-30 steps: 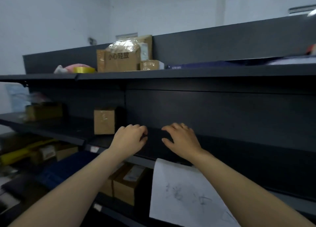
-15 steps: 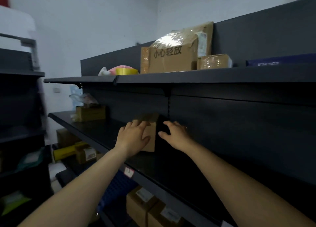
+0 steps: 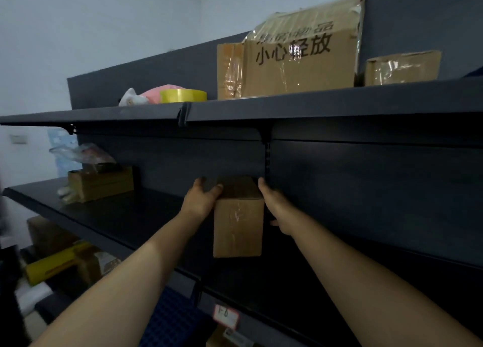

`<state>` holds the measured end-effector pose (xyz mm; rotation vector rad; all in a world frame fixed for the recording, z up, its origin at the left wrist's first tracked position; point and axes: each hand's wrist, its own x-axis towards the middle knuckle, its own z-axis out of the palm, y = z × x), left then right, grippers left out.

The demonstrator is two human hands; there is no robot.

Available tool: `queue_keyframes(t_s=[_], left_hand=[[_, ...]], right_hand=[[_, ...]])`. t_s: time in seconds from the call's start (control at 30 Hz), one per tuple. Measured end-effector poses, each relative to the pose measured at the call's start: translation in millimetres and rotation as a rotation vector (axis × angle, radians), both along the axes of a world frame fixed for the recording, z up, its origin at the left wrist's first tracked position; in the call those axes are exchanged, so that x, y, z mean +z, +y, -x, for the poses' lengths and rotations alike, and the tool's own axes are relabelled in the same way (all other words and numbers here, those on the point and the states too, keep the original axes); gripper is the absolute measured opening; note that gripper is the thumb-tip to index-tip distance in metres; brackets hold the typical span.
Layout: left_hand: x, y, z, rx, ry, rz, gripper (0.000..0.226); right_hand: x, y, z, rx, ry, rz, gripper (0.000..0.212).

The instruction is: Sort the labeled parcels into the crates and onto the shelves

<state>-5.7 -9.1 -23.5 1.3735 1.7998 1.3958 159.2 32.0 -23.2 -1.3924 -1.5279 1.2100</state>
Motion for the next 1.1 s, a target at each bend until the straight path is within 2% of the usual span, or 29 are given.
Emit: queue_keyframes(t_s=[0.1,0.13,0.23,0.33,0.37,0.43,0.5,0.57,0.67,0.73,0.8,0.9,1.0,1.1], left_hand=[[-13.8,1.5,0.6,-0.099,-0.475,0.274,0.068],[-16.0,-2.2,-2.3,-0.157,-0.575,0.313,0.065],[-20.3,-8.0,-10.2,-0.241,-0.665,0.242,0.057],[-19.9,-17.4,-24.1,-0.301,-0.754,0.148,0.06],[-18.6,-22.3,-32.3,-0.331,-0.791,0.127,0.055],[-19.2,-33.1,-53.6,-0.393,-0.849,0.097,0.044],[-20.3,-45.1,-81.6,-0.435,-0.899,0.085,0.042],[-22.8,-56.3,-112.4,-0.47,-0.937,0.081,0.041],[-22.6,-77.8,-166.5,-0.476,-0.865,0.059,0.037],[-22.6,-95.5,-205.5,-0.496,-0.709,0.044,0.039],[-24.3,-117.2,-244.6,-0.55,-0.637,0.105,0.034],[-26.6,-147.2,-296.9,-0.669,-0.613,0.255,0.058],[-26.1,-170.1,-346.8,-0.738,-0.529,0.294,0.07],[-17.7,-190.2,-397.9,-0.776,-0.504,0.339,0.047]], right_hand=[[-14.1,-2.1,6.6,0.061,0.099,0.165,0.08],[-16.4,-4.3,8.2,0.079,0.154,0.192,0.08],[-17.0,-8.9,0.6,0.074,0.338,0.168,0.075],[-12.0,-20.3,-24.6,0.01,0.381,-0.001,0.04],[-11.4,-26.9,-36.2,-0.024,0.361,-0.052,0.037],[-9.7,-44.1,-62.9,-0.075,0.356,-0.084,0.057],[-8.6,-62.1,-94.2,-0.081,0.4,0.04,0.075],[-7.6,-83.5,-131.0,-0.059,0.45,0.18,0.068],[-12.0,-120.2,-195.4,-0.07,0.566,0.171,0.053],[-17.6,-147.7,-238.1,-0.11,0.552,0.09,0.052],[-22.9,-178.5,-274.6,-0.166,0.497,0.03,0.05],[-27.9,-220.1,-322.2,-0.227,0.428,-0.016,0.051],[-25.2,-256.8,-369.4,-0.306,0.389,-0.02,0.048],[-21.5,-292.4,-415.8,-0.4,0.343,-0.031,0.044]])
